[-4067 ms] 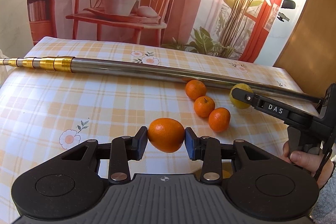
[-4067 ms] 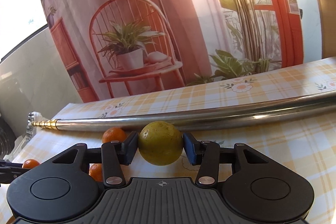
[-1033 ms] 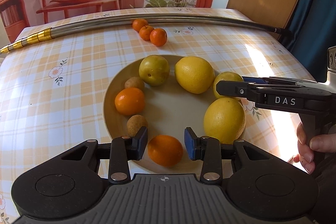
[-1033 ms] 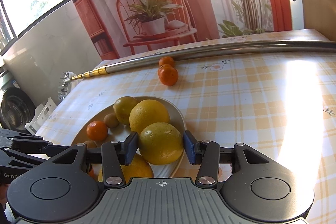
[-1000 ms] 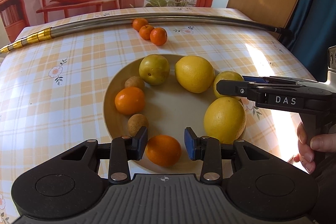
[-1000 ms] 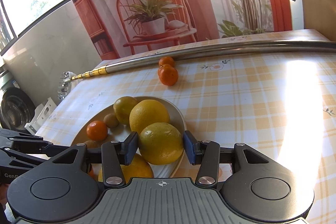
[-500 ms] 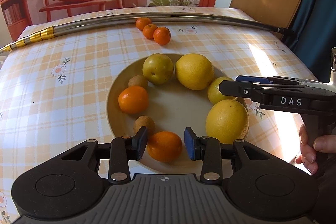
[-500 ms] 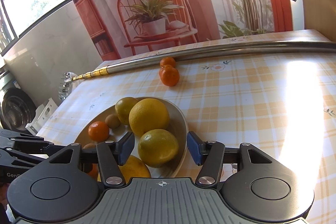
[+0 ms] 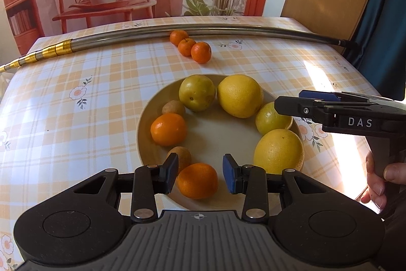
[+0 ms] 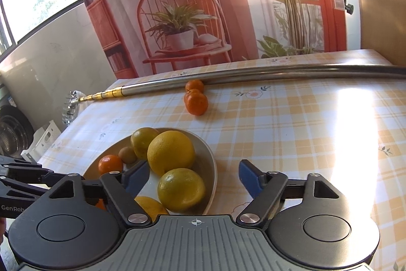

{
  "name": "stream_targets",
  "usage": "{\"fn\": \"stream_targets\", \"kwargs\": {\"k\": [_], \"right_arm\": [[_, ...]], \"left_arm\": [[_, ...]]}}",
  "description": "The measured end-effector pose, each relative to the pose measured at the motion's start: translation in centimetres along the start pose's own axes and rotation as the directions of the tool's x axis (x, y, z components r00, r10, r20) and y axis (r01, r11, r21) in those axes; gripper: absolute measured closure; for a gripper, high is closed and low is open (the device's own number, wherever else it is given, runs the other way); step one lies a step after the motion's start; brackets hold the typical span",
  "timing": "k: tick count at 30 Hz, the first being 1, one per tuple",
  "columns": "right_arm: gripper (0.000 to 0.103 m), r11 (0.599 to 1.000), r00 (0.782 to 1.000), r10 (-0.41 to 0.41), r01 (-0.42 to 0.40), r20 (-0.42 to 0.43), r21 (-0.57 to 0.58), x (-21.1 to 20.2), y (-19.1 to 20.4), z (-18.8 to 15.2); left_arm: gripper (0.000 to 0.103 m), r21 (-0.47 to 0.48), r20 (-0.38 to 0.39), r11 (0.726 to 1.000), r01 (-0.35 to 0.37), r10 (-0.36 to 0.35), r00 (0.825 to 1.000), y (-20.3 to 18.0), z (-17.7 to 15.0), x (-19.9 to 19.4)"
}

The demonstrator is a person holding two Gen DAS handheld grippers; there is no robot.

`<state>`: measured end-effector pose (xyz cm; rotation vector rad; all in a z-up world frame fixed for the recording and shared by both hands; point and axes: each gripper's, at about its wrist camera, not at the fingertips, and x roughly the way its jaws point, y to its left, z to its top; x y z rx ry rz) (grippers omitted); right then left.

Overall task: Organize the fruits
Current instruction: 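Open the left tool to drop the tangerine while the right tool releases the lemon onto the plate, then move both open tools back toward the three remaining tangerines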

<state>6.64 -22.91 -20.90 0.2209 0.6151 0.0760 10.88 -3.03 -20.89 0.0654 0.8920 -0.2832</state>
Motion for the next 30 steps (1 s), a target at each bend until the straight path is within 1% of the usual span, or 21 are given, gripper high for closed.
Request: {"fn": "stream_targets", "kwargs": {"k": [3, 5, 8, 15, 20, 24, 30], "right_arm": [[0.015, 1.000, 1.000, -0.020, 0.020, 0.012, -0.023, -0.3, 0.1, 0.6], [0.007, 0.999, 0.999, -0.039, 0.040, 0.018, -0.035, -0.4, 0.1, 1.1], [0.002, 0.995, 0.997, -0.070, 0.072, 0.020, -0.063, -0.5, 0.1, 1.9], [0.000, 0.990, 0.994, -0.102, 0.105, 0.032, -0.094, -0.6, -0.4, 4.0], [0.000, 0.989, 0.992, -0.113, 0.117, 0.049, -0.092, -0.4, -1.1, 5.7], [0.000, 0.986, 0.990, -0.127, 0.133, 0.066, -0.098, 0.0, -1.4, 6.7], [0.000, 0.986, 0.990, -0.117, 0.125, 0.076, -0.110, 1.1, -1.4, 7.7]], "left_arm": [[0.062, 0.005, 0.021, 0.999, -0.039, 0.039, 0.999, 0.4, 0.5, -0.3], [0.061, 0.000, 0.030, 0.999, -0.047, 0.047, 0.998, 0.7, 0.9, -0.4], [0.058, -0.003, 0.041, 0.998, -0.057, 0.057, 0.998, 1.1, 1.4, -0.6], [0.048, -0.004, 0.068, 0.998, -0.064, 0.064, 0.996, 1.8, 2.7, -1.1], [0.046, 0.006, 0.087, 0.997, -0.077, 0.076, 0.993, 2.1, 3.9, -1.2], [0.045, -0.009, 0.106, 0.997, -0.074, 0.075, 0.992, 2.8, 5.1, -1.3], [0.045, -0.017, 0.145, 0.996, -0.092, 0.093, 0.985, 3.7, 7.0, -1.5]]}}
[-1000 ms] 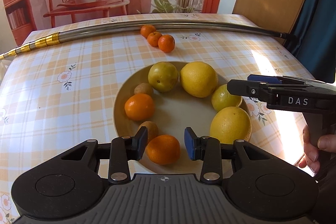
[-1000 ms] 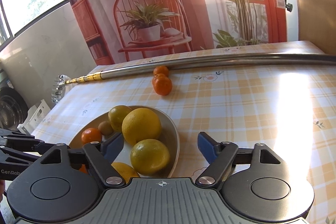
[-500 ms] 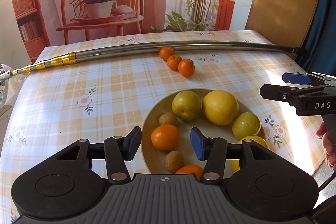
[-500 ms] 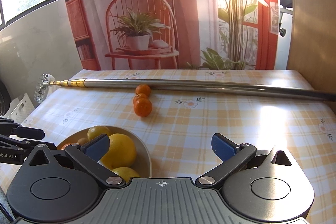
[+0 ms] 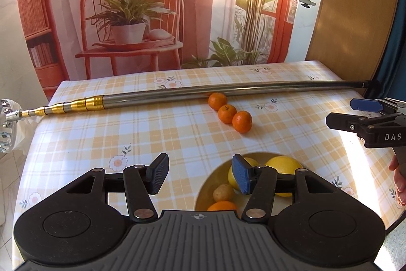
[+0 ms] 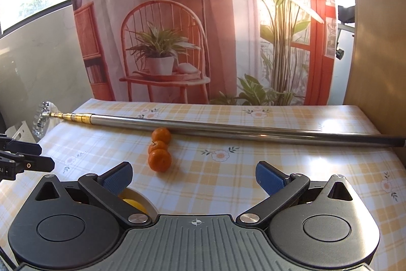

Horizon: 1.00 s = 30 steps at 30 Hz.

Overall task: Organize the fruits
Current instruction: 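Move both open tools back toward the three remaining tangerines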

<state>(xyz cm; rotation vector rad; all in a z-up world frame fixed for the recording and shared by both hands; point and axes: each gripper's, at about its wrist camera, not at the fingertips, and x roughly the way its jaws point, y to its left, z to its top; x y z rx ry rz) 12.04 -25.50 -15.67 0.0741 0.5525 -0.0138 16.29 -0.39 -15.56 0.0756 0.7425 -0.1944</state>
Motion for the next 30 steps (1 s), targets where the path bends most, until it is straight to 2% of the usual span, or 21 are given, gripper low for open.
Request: {"fn": "stream_targets", "kwargs": {"k": [7, 16, 21, 25, 30], "right_arm": [[0.002, 0.999, 0.999, 0.036, -0.035, 0.006, -0.031, 2.4, 0.3, 0.5], [0.026, 0.988, 0.988, 0.154, -0.154, 0.014, 0.008, 6.8, -0.9, 1.5], [0.031, 0.981, 0.980, 0.193, -0.192, -0.052, 0.019, 10.5, -0.7, 1.8], [0.032, 0.973, 0.969, 0.224, -0.228, -0.099, -0.025, 12.8, 0.8, 1.6], [0.037, 0.955, 0.949, 0.283, -0.293, -0.139, -0.050, 14.9, 2.0, 1.2]], "left_arm": [[0.045, -0.001, 0.039, 1.000, -0.013, 0.013, 0.999, 0.7, 2.0, 0.5], [0.045, -0.056, 0.046, 0.998, -0.021, 0.024, 0.999, 1.5, 3.2, 2.1], [0.045, -0.092, 0.051, 0.995, -0.027, 0.032, 0.998, 2.2, 4.1, 3.2], [0.045, -0.101, 0.054, 0.994, -0.050, 0.056, 0.997, 2.3, 4.8, 4.0], [0.045, -0.100, 0.046, 0.993, -0.067, 0.072, 0.996, 2.3, 5.3, 5.0]]}}
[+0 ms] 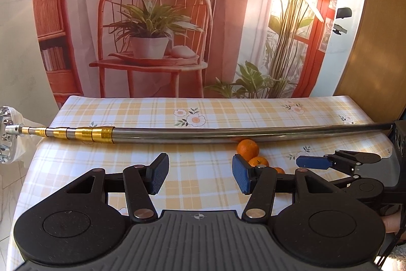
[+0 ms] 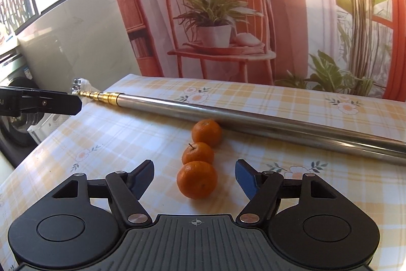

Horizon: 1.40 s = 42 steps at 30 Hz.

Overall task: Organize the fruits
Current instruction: 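Move both open tools back toward the three remaining tangerines, then close the right tool on a tangerine while the left tool approaches the others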

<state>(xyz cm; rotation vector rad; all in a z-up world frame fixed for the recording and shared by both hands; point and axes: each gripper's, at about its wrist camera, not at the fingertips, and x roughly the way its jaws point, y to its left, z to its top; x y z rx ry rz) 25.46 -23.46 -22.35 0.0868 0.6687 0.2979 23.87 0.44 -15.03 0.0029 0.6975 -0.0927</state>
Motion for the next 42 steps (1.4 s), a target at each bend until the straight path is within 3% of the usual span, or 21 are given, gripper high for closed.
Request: {"fn": "stream_targets", "kwargs": {"k": [3, 7, 13, 17, 21, 30, 36, 42], "right_arm": [[0.041, 0.999, 1.000, -0.024, 0.024, -0.002, -0.022, 1.0, 0.0, -0.2], [0.041, 1.000, 1.000, 0.019, -0.018, -0.013, 0.014, 1.6, -0.7, -0.5], [0.067, 0.999, 1.000, -0.001, -0.001, -0.027, -0.046, 1.8, -0.1, -0.9], [0.067, 1.000, 1.000, 0.013, -0.013, 0.002, -0.022, 1.0, -0.6, -1.5], [0.067, 0.999, 0.996, -0.013, 0.009, 0.091, 0.041, -1.1, -1.7, -2.2], [0.067, 0.970, 0.961, -0.131, 0.073, 0.245, 0.233, -5.0, -5.0, -4.5], [0.067, 0.969, 0.961, -0.137, 0.080, 0.241, 0.232, -4.8, -5.6, -4.6], [0.067, 0.954, 0.945, -0.210, 0.141, 0.252, 0.264, -5.0, -5.6, -4.8]], "left_arm": [[0.045, 0.004, -0.014, 1.000, -0.003, 0.003, 1.000, -0.1, 0.0, 0.6], [0.045, 0.020, -0.025, 1.000, 0.002, -0.001, 1.000, -0.4, 0.0, 1.0], [0.045, 0.037, -0.041, 0.999, 0.008, -0.007, 0.999, -0.8, -0.1, 1.6], [0.045, 0.043, -0.057, 0.999, 0.015, -0.013, 0.998, -1.1, -0.3, 1.9], [0.045, 0.044, -0.079, 0.999, 0.030, -0.027, 0.997, -1.5, -0.3, 2.6], [0.045, 0.051, -0.118, 0.996, 0.074, -0.068, 0.991, -3.2, -0.2, 5.2], [0.045, 0.059, -0.152, 0.992, 0.109, -0.099, 0.983, -4.7, -0.1, 7.6], [0.045, 0.082, -0.167, 0.989, 0.124, -0.109, 0.980, -5.7, -0.2, 9.0]]}}
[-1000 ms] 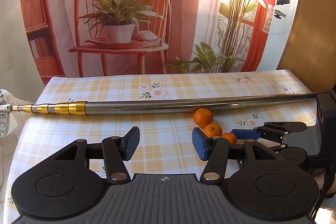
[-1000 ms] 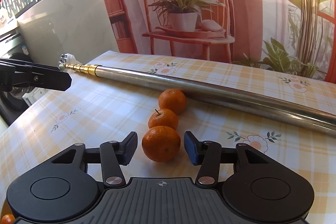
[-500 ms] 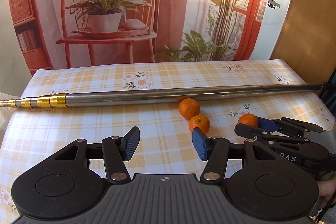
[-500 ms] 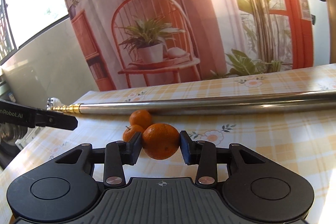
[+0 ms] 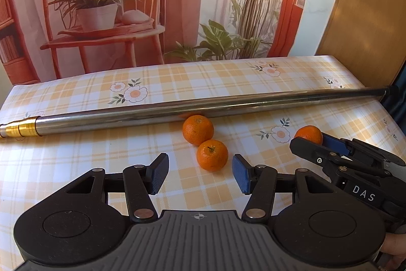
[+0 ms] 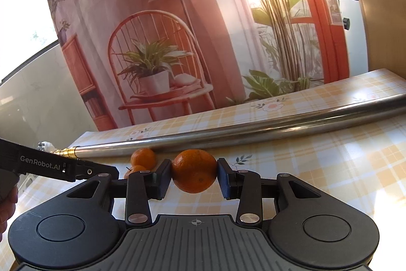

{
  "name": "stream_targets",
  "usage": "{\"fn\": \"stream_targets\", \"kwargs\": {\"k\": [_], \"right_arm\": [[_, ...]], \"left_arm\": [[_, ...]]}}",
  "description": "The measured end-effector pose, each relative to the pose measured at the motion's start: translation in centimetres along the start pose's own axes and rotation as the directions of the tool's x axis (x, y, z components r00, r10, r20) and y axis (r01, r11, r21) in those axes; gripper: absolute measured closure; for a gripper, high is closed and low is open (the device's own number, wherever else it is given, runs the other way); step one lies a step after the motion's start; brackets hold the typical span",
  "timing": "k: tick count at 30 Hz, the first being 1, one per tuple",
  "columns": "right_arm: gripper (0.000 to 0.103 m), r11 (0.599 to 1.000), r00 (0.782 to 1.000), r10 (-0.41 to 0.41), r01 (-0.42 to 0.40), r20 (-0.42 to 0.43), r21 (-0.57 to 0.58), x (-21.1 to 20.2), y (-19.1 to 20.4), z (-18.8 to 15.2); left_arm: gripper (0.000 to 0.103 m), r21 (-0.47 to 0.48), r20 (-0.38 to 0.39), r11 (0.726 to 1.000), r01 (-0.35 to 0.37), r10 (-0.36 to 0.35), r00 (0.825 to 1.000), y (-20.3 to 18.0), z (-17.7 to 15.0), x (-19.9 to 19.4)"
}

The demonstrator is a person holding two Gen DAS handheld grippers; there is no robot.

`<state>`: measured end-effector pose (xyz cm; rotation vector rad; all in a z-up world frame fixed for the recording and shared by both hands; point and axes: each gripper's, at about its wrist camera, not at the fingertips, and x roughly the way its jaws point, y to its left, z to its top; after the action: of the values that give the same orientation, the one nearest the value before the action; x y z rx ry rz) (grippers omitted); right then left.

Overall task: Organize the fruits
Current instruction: 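Close the left tool on a tangerine while the right tool holds its tangerine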

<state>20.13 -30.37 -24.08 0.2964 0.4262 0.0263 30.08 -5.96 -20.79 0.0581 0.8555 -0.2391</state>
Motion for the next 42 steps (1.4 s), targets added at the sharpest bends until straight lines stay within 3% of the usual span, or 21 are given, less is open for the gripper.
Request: {"fn": "stream_targets", "kwargs": {"k": [6, 24, 26, 28, 29, 37, 42], "right_arm": [[0.067, 0.998, 0.999, -0.051, 0.051, 0.002, 0.026, 0.2, -0.5, 0.1], [0.067, 0.999, 0.999, -0.029, 0.030, -0.014, 0.028, 0.4, -0.5, 0.0], [0.067, 0.999, 1.000, -0.026, 0.026, -0.016, 0.028, 0.4, -0.6, 0.0], [0.067, 0.999, 1.000, -0.023, 0.024, -0.017, 0.028, 0.4, -0.5, 0.0], [0.067, 0.999, 1.000, -0.022, 0.023, -0.018, 0.028, 0.4, -0.6, 0.0], [0.067, 0.999, 1.000, -0.019, 0.020, -0.020, 0.029, 0.5, -0.6, 0.0], [0.067, 0.999, 1.000, -0.015, 0.016, -0.021, 0.031, 0.5, -0.7, 0.0]], "left_arm": [[0.045, 0.002, -0.021, 1.000, 0.011, -0.010, 1.000, -0.2, -0.2, 1.0], [0.046, -0.011, -0.035, 1.000, 0.021, -0.021, 0.999, -0.5, 0.4, 3.6], [0.049, -0.025, -0.038, 0.999, 0.035, -0.036, 0.999, -0.3, 0.5, 3.9], [0.064, -0.031, -0.043, 0.998, 0.050, -0.051, 0.998, -0.2, 0.5, 4.2], [0.066, -0.028, -0.048, 0.998, 0.048, -0.050, 0.998, -0.3, 0.4, 4.3], [0.068, 0.033, -0.013, 0.998, 0.058, -0.057, 0.998, -0.7, -0.4, 2.8], [0.068, 0.020, 0.017, 0.998, 0.059, -0.060, 0.998, -0.6, -1.1, 0.6]]}}
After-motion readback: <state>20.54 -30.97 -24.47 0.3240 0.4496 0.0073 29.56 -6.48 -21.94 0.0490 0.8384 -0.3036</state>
